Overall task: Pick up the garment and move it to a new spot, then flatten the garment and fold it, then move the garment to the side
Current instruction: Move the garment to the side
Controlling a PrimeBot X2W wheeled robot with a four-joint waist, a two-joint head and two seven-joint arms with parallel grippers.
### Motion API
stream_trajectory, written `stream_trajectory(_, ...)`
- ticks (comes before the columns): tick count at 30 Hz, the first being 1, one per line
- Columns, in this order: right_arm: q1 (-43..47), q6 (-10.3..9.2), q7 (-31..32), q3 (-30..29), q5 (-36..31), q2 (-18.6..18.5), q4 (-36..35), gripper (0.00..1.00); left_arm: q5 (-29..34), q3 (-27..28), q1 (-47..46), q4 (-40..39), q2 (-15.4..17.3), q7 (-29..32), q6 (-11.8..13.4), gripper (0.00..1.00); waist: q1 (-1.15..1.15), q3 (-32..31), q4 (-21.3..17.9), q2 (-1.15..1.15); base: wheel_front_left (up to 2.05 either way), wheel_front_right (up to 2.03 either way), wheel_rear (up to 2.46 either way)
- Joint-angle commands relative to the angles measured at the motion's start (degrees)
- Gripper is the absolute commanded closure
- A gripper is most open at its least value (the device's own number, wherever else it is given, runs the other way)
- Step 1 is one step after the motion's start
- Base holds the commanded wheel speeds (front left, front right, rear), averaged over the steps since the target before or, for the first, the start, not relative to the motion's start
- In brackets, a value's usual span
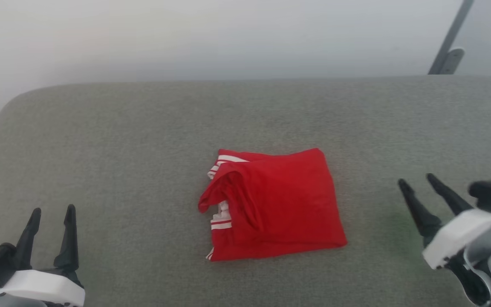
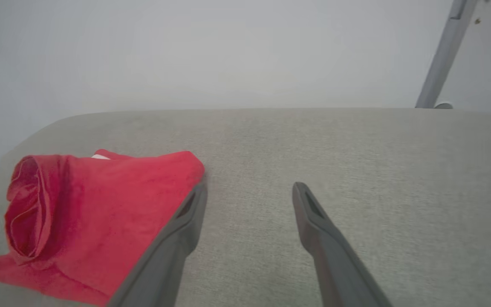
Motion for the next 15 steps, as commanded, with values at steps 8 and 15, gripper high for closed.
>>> stream_trajectory(8,-7.7,0.00,15.7,7.5,5.4,-1.8,-1.2,0.00,-0.6,-2.0,-1.8,0.6,-1.0,-0.2,-0.1,0.00,0.00,2.6,4.4,0.00,0.00,0.00,0.00)
stream_trajectory(15,-13.7,0.00,29.8,10.5,6.9,-3.5,0.1,0.00,-1.1,-4.3,-3.7,1.5,-1.7,-0.2,-0.1,0.00,0.00,5.3,8.1,0.00,0.00,0.00,0.00)
